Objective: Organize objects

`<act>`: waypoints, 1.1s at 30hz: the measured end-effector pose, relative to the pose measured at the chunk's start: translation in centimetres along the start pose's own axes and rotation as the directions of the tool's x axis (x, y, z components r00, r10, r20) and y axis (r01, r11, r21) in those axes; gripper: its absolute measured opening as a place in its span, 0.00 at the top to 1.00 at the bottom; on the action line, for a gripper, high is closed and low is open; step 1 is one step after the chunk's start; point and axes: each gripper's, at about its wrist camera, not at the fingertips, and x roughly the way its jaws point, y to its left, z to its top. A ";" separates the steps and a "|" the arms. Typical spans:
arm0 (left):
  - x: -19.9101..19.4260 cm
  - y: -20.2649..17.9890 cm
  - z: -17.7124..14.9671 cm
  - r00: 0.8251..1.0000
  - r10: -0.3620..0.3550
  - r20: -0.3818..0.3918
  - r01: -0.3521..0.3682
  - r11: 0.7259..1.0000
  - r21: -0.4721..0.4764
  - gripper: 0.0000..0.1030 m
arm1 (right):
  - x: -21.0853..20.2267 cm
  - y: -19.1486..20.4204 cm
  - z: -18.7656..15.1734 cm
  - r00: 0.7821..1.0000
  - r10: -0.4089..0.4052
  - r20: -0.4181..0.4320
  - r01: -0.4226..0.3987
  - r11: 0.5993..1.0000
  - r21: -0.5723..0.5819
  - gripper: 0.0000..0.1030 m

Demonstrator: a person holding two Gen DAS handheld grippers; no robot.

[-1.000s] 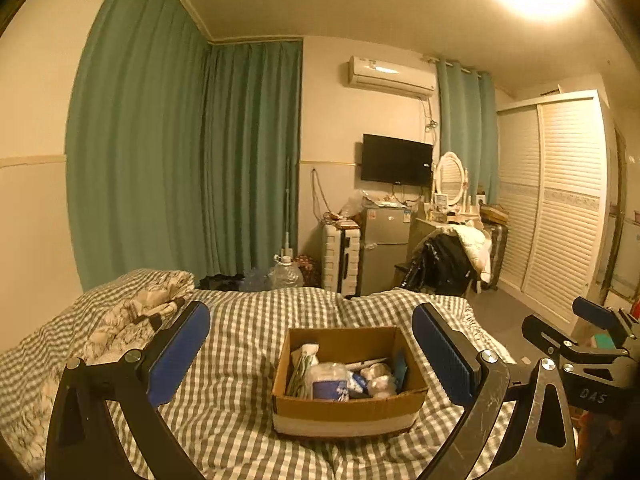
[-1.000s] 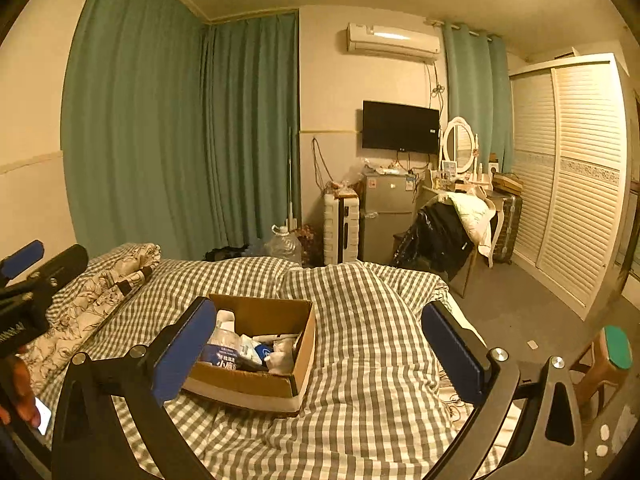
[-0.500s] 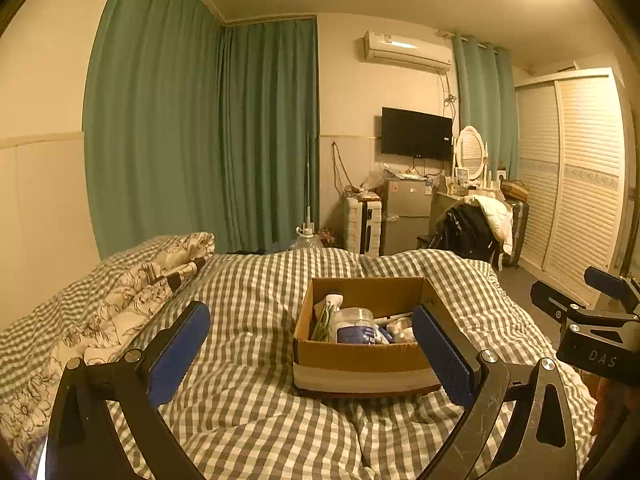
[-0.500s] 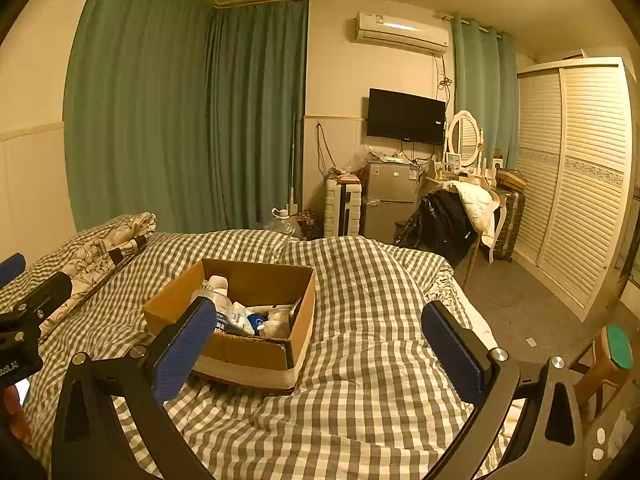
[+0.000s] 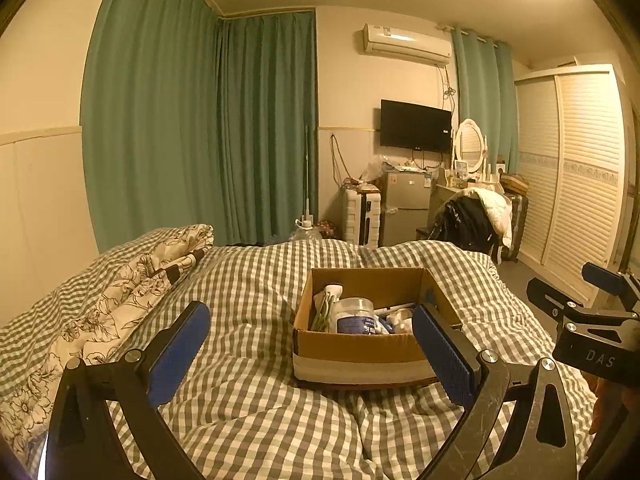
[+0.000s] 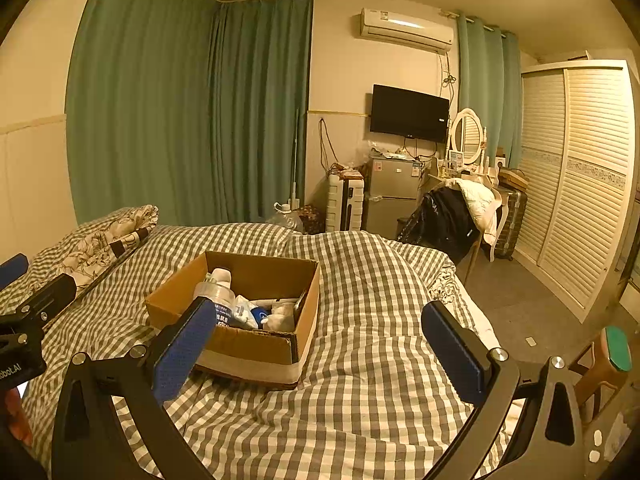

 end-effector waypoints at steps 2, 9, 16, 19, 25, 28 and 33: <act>0.1 0.0 0.0 1.000 -0.002 -0.003 0.002 1.000 -0.001 0.00 | 0.0 0.0 0.0 1.000 0.000 -0.003 0.000 1.000 0.001 0.00; 0.1 -0.1 0.1 1.000 -0.005 -0.009 0.005 1.000 -0.002 0.00 | 0.1 0.2 0.0 1.000 0.003 -0.009 -0.003 1.000 0.002 0.00; 0.1 -0.1 -0.1 1.000 -0.004 -0.013 0.004 1.000 0.003 0.00 | 0.2 0.3 0.0 1.000 0.004 -0.010 -0.004 1.000 0.002 0.00; 0.2 -0.1 -0.1 1.000 -0.003 -0.015 0.003 1.000 0.001 0.00 | 0.2 0.4 -0.1 1.000 0.004 -0.012 -0.004 1.000 0.002 0.00; 0.3 -0.1 0.0 1.000 -0.002 -0.021 0.002 1.000 -0.001 0.00 | 0.3 0.5 -0.1 1.000 0.007 -0.014 -0.007 1.000 -0.001 0.00; 0.4 -0.1 -0.1 1.000 -0.001 -0.025 0.001 1.000 0.000 0.00 | 0.4 0.6 -0.2 1.000 0.007 -0.016 -0.007 1.000 -0.002 0.00; 0.4 -0.2 -0.1 1.000 0.001 -0.025 -0.001 1.000 0.001 0.00 | 0.5 0.8 -0.3 1.000 0.007 -0.021 -0.007 1.000 -0.004 0.00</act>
